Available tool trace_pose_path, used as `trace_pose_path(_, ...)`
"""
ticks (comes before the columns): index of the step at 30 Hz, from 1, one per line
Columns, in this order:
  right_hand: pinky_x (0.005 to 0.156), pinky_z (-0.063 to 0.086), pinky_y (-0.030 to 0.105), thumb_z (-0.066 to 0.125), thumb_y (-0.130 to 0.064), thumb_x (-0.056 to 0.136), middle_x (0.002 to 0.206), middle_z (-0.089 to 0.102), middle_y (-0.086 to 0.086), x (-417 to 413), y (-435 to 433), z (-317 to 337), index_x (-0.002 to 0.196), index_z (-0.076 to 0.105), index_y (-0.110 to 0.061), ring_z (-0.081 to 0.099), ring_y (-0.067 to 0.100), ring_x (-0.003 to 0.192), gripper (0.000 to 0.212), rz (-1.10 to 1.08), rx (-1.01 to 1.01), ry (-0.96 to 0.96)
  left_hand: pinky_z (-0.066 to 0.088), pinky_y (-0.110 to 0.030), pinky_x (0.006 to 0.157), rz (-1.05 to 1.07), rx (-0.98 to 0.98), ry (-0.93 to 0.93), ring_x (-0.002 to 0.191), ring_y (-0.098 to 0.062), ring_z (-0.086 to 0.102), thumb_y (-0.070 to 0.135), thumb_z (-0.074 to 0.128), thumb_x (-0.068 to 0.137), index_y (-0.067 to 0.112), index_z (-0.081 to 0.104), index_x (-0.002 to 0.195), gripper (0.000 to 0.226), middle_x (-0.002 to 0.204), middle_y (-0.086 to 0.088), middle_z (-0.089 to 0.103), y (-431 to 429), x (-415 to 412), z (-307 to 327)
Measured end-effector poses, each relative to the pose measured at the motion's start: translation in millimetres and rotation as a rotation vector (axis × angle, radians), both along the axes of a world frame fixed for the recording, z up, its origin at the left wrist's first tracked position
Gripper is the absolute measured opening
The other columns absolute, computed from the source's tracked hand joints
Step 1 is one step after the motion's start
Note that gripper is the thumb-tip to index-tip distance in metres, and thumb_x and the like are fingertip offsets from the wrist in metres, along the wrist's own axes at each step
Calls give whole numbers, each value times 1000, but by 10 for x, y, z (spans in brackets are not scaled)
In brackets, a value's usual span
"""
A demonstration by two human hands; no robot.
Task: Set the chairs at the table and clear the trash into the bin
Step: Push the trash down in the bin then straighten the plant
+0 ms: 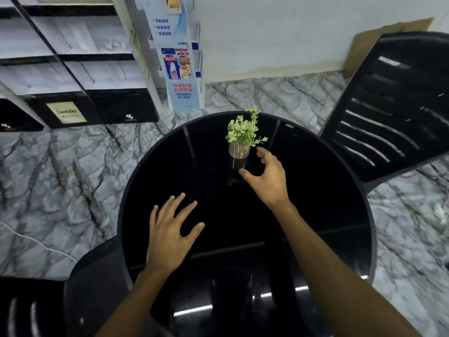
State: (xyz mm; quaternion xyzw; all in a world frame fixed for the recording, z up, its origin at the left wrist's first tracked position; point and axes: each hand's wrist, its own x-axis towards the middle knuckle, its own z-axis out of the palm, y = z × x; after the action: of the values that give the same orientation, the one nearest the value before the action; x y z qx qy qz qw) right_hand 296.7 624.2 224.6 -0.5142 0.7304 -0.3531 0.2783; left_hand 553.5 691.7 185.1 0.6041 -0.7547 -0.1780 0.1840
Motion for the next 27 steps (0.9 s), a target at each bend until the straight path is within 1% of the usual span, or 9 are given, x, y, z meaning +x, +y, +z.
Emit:
trace_pose_path(2, 107, 40, 46, 75, -47, 73, 139, 50, 2, 14, -172, -76, 139, 40, -21, 45, 21, 127, 79, -8, -3, 43, 5, -43, 123, 5, -14, -5, 148, -10, 21, 67, 43, 85, 37, 53, 137, 61, 156, 8, 37, -6, -1, -16)
trace_pose_path(4, 106, 40, 48, 74, -51, 71, 136, 51, 4, 39, -316, -133, 135, 44, -17, 46, 23, 126, 78, -18, 1, 75, 8, -45, 123, 10, -27, -15, 148, -10, 24, 67, 45, 85, 37, 54, 136, 60, 155, 8, 38, -12, -1, -27)
trace_pose_path(8, 100, 38, 47, 74, -53, 70, 122, 60, 4, 88, -493, -172, 118, 54, -13, 51, 26, 117, 66, -48, 0, 112, 10, -47, 122, 11, -25, -18, 147, -10, 24, 66, 47, 85, 37, 55, 135, 58, 154, 9, 38, -17, 3, -33)
trace_pose_path(12, 96, 42, 48, 74, -56, 69, 110, 65, 2, 97, -589, -171, 107, 59, -15, 56, 26, 110, 58, -99, -17, 112, 9, -47, 123, 5, -27, -25, 147, -11, 24, 66, 47, 85, 37, 54, 136, 59, 155, 9, 38, -18, 0, -37)
trace_pose_path(14, 97, 43, 49, 76, -54, 69, 109, 66, 1, 98, -595, -167, 108, 60, -17, 56, 24, 110, 56, -110, -32, 90, 9, -47, 123, 7, -30, -23, 147, -11, 24, 66, 47, 85, 37, 54, 135, 59, 155, 9, 38, -15, -5, -35)
trace_pose_path(16, 96, 46, 48, 77, -57, 64, 107, 67, -2, 93, -571, -171, 110, 62, -21, 57, 22, 109, 60, -120, -46, 70, 10, -47, 122, 7, -34, -17, 147, -11, 25, 66, 47, 84, 36, 55, 135, 59, 154, 8, 39, -12, -7, -30)
trace_pose_path(21, 91, 53, 39, 66, -78, 50, 102, 67, -9, 72, -419, -309, 112, 60, -32, 60, 13, 104, 77, -106, -23, 44, 8, -46, 123, 8, -28, -14, 147, -11, 24, 66, 47, 84, 37, 54, 136, 59, 155, 9, 38, 1, -12, -16)
trace_pose_path(23, 93, 52, 37, 68, -76, 52, 106, 65, -10, 80, -264, -305, 115, 58, -34, 57, 11, 107, 76, -101, -15, 48, 8, -46, 123, 7, -28, -8, 147, -11, 24, 66, 47, 84, 37, 54, 136, 60, 154, 9, 38, 1, -16, -11)
trace_pose_path(27, 99, 48, 36, 77, -61, 64, 117, 58, -4, 128, 159, -250, 123, 53, -32, 48, 12, 115, 70, -67, -10, 17, 9, -47, 122, 9, -27, -17, 147, -12, 24, 66, 47, 84, 36, 54, 135, 60, 154, 8, 38, -2, -20, -12)
